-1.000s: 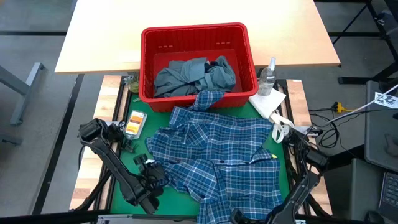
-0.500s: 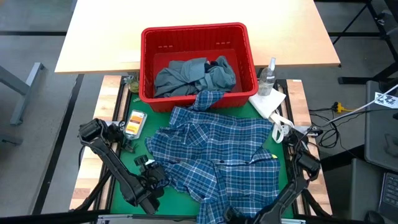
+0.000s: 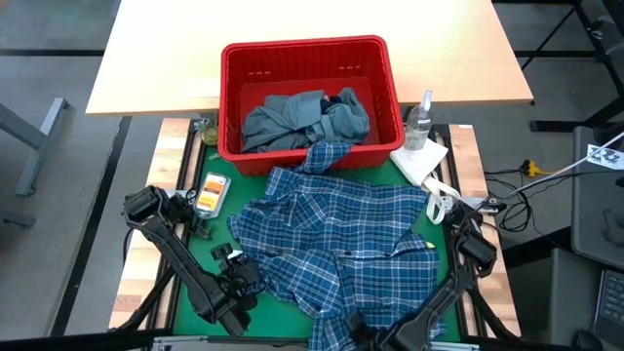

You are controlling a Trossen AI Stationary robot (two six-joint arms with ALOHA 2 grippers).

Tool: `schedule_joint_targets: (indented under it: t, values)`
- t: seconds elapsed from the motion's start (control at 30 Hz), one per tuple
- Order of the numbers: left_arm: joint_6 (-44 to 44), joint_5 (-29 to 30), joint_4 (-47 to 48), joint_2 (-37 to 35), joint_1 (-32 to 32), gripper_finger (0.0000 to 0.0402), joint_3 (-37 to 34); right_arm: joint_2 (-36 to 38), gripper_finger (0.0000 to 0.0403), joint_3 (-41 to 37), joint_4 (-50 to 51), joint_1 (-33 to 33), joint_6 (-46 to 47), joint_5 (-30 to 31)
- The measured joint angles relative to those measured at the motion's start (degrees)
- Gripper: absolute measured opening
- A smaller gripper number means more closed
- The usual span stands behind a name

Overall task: Fold Laundry from Bin
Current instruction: Fold the blue shirt

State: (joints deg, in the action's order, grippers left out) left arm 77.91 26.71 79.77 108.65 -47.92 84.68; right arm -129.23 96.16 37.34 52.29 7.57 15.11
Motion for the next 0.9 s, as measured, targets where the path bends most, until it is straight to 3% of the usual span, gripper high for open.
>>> schedule_joint_targets:
  t: [0.13, 0.37, 0.6, 0.9]
  values:
    - [0.00, 0.01, 0.00, 0.00, 0.00, 0.0096, 0.00, -0.42, 0.0115, 0.02, -0.04, -0.31, 2.62, -2.24]
    - [0.00, 0.01, 0.02, -0.01, 0.00, 0.0096, 0.00, -0.60, 0.0011, -0.04, -0.32, -0.26, 2.75, -2.63]
    - [-0.02, 0.01, 0.04, -0.01, 0.00, 0.0096, 0.00, -0.42, 0.0020, 0.41, -0.17, -0.26, 4.21, -2.64]
    - [-0.02, -0.01, 0.11, -0.01, -0.65, 0.0096, 0.00, -1.01, 0.0004, 7.37, 5.78, -0.31, 2.47, 1.37]
